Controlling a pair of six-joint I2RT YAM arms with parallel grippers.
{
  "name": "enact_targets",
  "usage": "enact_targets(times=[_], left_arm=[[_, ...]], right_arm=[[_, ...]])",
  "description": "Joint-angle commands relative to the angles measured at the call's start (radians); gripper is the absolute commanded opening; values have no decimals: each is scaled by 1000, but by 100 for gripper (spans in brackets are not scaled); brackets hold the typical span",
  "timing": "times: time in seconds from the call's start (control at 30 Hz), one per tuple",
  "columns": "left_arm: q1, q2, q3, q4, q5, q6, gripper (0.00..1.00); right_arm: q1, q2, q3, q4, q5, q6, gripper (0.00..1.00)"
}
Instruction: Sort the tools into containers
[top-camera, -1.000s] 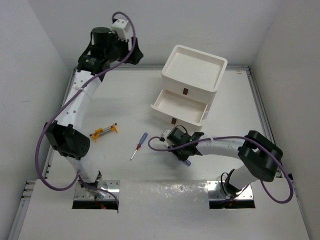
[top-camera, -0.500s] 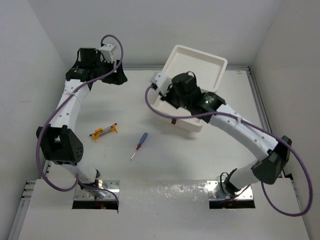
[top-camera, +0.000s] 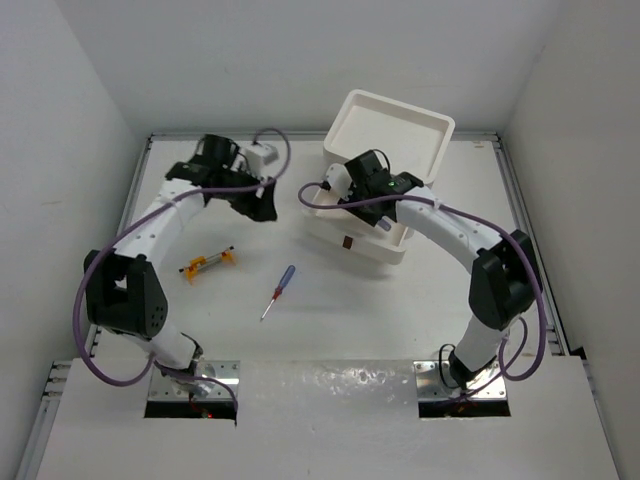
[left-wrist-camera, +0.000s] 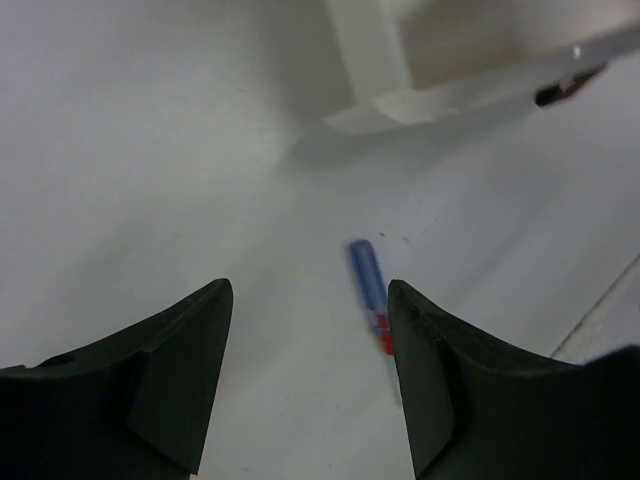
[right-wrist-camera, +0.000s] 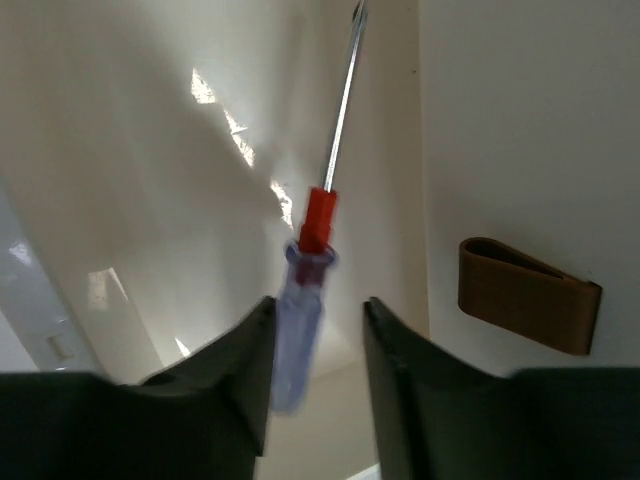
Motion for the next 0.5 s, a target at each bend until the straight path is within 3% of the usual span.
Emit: enact_targets(times=[0.0,0.07,0.17,0.33,0.47], left_arm=[[-142,-66,-82,-5,-23,110,61],[-179,-86,-137,38,-42,110,64],[-227,-71,-174,33,-104,113,66],[-353,-53,-304,96,-279,125,72],[-429,-14,-384,173,-338,96,73]], right_arm=[[7,6,59,0,3,23,42],[5,-17,51,7,-1,32,57],[5,-60,45,13,-6,45,70],[5,-131,43,12,-6,86,76],[5,-203,23,13,-10,128,77]])
